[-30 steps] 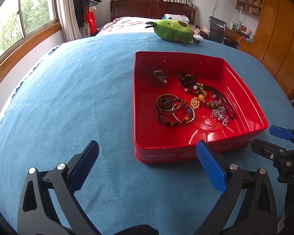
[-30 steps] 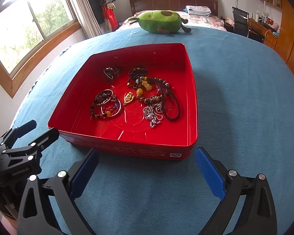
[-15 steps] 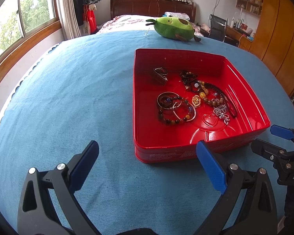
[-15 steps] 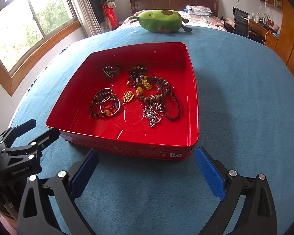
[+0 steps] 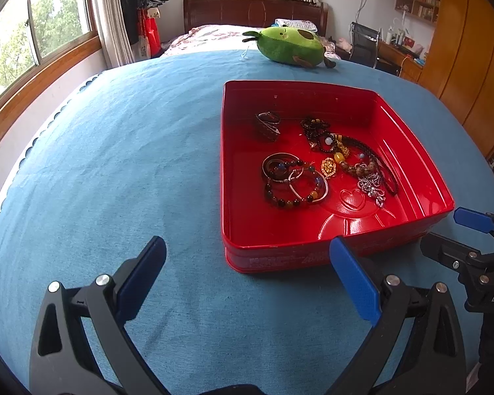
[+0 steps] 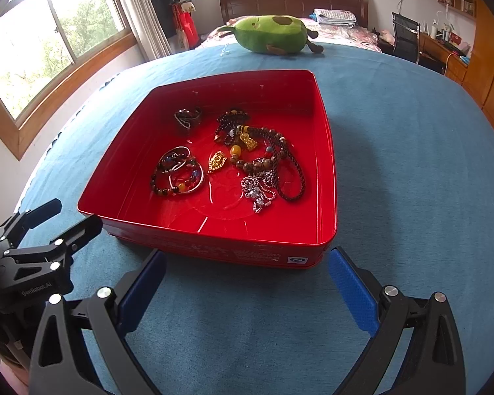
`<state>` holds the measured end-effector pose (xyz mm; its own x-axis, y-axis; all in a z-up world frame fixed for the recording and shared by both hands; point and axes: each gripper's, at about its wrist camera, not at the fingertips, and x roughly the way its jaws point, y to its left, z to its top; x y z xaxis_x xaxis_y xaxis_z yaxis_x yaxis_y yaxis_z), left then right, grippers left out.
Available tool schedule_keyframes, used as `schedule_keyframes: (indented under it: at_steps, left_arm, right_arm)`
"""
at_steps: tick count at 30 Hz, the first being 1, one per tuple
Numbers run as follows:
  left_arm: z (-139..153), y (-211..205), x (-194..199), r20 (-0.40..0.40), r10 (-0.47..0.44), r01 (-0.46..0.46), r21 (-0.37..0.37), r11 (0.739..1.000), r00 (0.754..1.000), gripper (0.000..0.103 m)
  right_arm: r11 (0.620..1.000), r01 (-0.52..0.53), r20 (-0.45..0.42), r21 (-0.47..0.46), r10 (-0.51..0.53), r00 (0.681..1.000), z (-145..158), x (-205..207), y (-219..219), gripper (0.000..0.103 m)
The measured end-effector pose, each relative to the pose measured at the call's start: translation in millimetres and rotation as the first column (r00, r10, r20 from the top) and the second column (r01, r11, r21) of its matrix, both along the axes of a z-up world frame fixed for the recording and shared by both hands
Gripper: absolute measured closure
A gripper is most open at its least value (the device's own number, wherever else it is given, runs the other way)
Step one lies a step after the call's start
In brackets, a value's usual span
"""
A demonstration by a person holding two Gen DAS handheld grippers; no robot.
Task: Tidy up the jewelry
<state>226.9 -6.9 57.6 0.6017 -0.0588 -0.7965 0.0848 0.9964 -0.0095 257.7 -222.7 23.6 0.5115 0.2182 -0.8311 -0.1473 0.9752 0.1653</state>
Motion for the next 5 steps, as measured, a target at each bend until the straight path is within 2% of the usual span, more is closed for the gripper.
schedule_keyframes:
  at_steps: [5]
  left_arm:
    - [-0.2,0.0,-0.5,-0.001,0.001,-0.001,-0.001,1.000,1.000,0.004]
  right_arm:
    - [1.000,-0.001,-0.001,0.000,0.001,1.000,-0.1,0.2,0.1,0.004]
